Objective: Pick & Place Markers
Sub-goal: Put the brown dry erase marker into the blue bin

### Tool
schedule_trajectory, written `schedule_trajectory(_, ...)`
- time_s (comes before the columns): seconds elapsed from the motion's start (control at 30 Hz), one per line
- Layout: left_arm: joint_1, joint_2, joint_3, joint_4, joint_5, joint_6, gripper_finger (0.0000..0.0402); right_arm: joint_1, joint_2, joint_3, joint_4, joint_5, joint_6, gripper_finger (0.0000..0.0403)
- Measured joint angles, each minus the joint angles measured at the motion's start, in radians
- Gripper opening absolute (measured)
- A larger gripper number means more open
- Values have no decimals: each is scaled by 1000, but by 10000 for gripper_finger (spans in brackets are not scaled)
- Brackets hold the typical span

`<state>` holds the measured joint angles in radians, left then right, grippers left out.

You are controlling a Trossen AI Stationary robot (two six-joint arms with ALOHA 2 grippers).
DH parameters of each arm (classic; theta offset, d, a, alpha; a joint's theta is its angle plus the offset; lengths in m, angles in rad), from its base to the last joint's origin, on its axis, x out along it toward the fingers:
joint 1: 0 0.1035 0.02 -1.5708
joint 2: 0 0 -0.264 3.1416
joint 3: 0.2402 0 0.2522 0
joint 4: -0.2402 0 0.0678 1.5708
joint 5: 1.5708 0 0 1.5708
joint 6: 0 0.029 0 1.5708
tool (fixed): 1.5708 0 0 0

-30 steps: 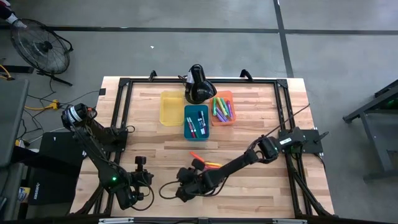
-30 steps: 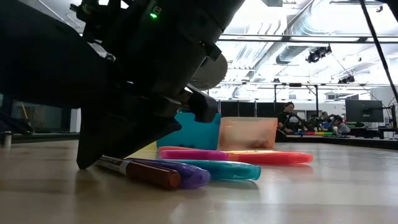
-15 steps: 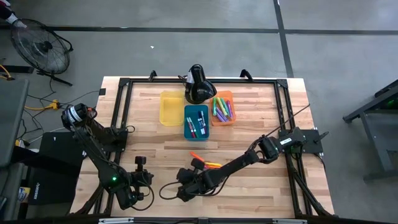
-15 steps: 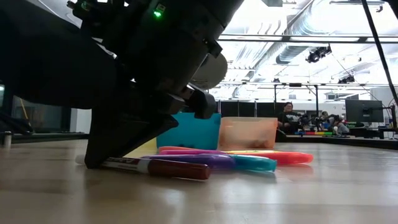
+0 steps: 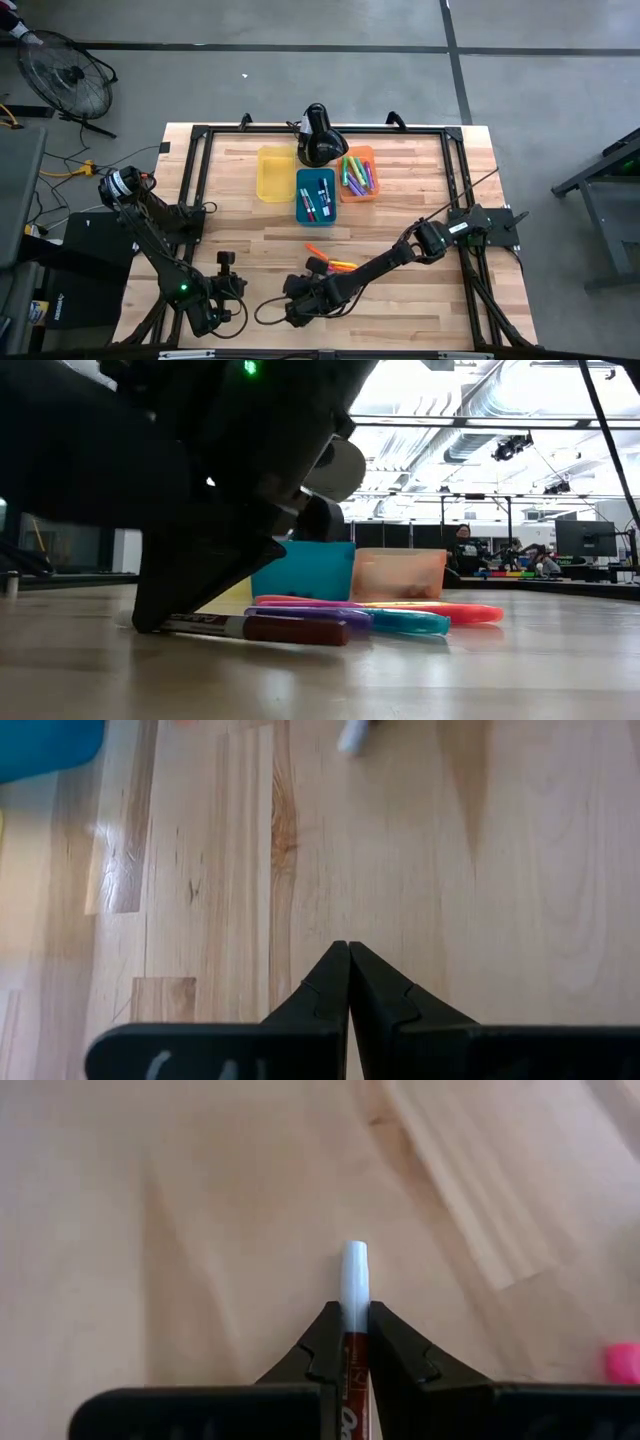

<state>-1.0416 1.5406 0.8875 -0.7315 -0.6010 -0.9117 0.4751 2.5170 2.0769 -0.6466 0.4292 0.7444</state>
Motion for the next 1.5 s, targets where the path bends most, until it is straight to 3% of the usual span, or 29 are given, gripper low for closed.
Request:
schedule_trajectory(0.3,0,0,0,0,0,-3,0,-5,-16,116,-59,47,-72,19)
schedule_trajectory(0.57,0,0,0,-1,0,-3,0,-60,-22,279,-326,178,-60,19)
schedule_trajectory(0.73,0,0,0,-1,-1,-3,0,-143,-93,220,-419,225,65,17)
schedule_trajectory(1.0,0,0,0,1,-3,-3,0,-284,-99,216,-563,272,197,17)
schedule_trajectory(1.3,0,0,0,1,-3,-3,0,-399,-101,206,-554,265,258,17)
schedule_trajectory(1.5,0,0,0,0,-3,-3,0,-423,-103,79,-476,257,455,17)
